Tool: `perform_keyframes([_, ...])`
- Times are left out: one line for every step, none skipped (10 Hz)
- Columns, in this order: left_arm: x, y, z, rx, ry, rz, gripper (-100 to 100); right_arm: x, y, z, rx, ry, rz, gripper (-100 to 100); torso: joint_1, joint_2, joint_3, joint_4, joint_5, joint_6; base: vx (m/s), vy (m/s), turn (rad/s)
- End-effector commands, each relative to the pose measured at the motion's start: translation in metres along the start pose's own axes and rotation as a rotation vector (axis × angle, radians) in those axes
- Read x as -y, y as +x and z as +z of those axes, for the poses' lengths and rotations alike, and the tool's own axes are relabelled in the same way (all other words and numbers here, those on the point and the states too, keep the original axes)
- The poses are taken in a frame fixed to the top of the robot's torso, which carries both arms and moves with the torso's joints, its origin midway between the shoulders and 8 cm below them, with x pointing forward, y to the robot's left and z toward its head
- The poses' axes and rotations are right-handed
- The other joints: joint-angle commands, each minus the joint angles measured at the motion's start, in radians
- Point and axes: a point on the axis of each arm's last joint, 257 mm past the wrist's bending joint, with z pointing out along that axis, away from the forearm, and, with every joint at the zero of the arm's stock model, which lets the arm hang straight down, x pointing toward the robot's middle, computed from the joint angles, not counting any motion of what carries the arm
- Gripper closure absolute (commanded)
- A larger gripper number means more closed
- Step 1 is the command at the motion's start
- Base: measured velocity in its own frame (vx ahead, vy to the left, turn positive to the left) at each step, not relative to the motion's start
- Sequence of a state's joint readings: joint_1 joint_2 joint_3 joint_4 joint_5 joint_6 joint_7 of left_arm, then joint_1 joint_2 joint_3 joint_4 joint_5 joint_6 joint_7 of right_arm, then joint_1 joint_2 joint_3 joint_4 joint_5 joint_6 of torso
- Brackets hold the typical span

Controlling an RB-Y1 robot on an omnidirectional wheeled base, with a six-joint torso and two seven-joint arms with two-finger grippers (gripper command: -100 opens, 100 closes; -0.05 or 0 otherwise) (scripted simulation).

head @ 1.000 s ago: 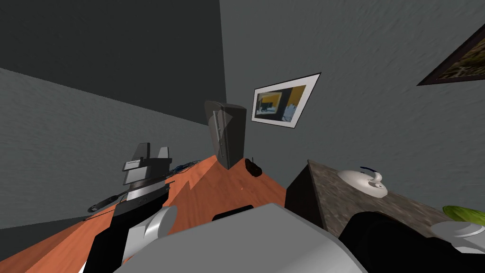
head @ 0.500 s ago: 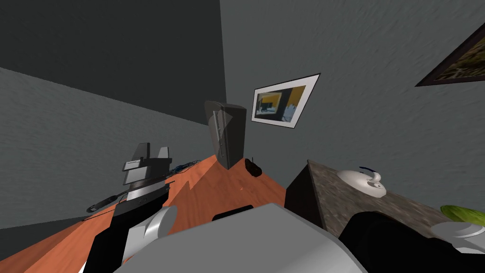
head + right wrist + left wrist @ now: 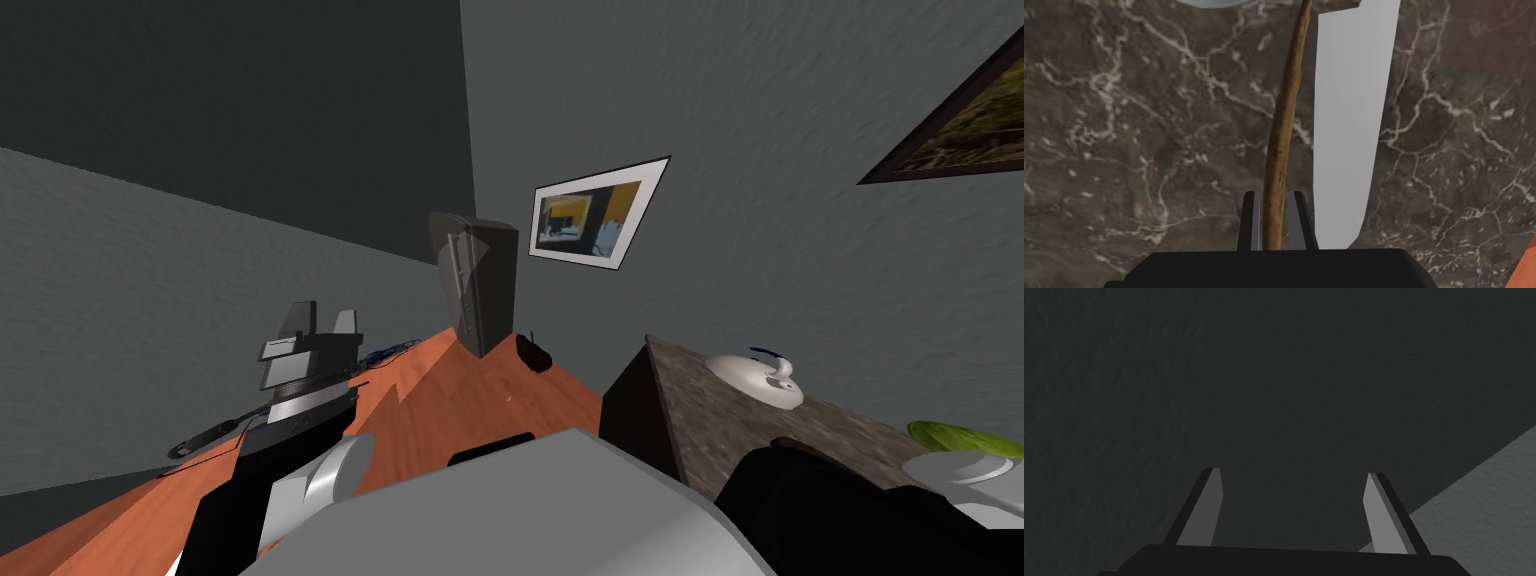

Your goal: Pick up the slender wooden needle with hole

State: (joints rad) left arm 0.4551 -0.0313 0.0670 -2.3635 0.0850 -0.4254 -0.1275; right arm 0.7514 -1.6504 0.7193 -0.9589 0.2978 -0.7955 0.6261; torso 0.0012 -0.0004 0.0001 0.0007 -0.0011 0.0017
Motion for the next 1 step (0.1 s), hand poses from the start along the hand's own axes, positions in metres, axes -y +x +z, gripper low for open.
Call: perform_keyframes([0.0000,0.0000,0.0000,0.000,0.000,0.000,0,0.0000,0.0000,0.0000,0.000,0.000,0.000,0,0.000,0.000,0.000,0.000,0.000,0.000,0.000,0.000,0.000])
